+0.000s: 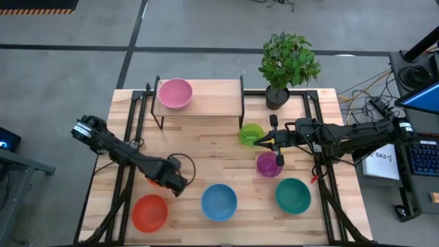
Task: Place and stack bowls onto a shelf
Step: Put the small orange bowl on the shelf
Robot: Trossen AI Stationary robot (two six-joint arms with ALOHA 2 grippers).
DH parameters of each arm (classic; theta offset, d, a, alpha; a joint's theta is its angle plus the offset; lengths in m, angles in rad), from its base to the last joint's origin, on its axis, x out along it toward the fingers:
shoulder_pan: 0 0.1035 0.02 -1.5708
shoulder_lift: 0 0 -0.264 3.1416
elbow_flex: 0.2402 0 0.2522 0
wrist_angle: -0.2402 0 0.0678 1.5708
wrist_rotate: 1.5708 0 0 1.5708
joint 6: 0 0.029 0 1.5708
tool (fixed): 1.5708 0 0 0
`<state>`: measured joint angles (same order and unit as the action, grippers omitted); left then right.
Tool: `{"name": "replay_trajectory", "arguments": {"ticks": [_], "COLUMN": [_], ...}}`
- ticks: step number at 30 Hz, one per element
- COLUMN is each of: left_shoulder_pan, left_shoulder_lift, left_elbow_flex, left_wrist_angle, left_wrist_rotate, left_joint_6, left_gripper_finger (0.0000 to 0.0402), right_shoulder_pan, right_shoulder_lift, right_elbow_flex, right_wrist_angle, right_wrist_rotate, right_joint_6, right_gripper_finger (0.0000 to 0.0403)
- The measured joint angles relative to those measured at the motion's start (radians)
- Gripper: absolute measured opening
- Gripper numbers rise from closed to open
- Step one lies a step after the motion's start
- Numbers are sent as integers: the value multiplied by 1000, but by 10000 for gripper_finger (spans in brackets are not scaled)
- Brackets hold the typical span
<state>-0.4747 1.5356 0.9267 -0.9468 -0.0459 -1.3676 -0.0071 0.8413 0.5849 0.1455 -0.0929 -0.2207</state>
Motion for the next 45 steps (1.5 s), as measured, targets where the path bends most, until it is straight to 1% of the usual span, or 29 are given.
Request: {"name": "replay_trajectory", "arguments": {"ticks": [2,5,11,14,16,21,25,30,32,35,41,45], "left_shoulder_pan": [0,2,48,107,159,310,425,541,576,623,710,728], "left_shoulder_lift": [0,0,0,0,0,0,1,19,32,66,153,206], "left_elbow_flex": [68,189,417,496,530,554,552,549,549,548,551,564], "left_wrist_angle": [-37,-63,-39,-38,-20,101,135,219,270,325,325,317], "left_wrist_rotate": [-26,-137,-398,-484,-517,-520,-506,-484,-458,-458,-459,-454], "left_joint_6": [63,196,609,817,936,1199,1326,1401,1429,1475,1483,1503], "left_gripper_finger": [0,0,0,0,0,0,0,0,0,0,0,0], "right_shoulder_pan": [0,0,0,0,0,0,0,0,0,0,0,0], "right_shoulder_lift": [0,0,0,-2,-3,-3,-3,-3,-3,-3,-8,-9], "right_elbow_flex": [0,0,0,0,-1,-1,-1,0,0,0,0,-1], "right_wrist_angle": [0,-4,-17,-19,-22,-22,-23,-23,-24,-32,-38,-39], "right_wrist_rotate": [0,1,7,7,7,7,7,7,7,7,7,7], "right_joint_6": [0,0,-9,-11,-13,-15,-16,-18,-17,-9,1,3], "right_gripper_finger": [9,9,9,9,9,9,9,9,9,9,9,9]}}
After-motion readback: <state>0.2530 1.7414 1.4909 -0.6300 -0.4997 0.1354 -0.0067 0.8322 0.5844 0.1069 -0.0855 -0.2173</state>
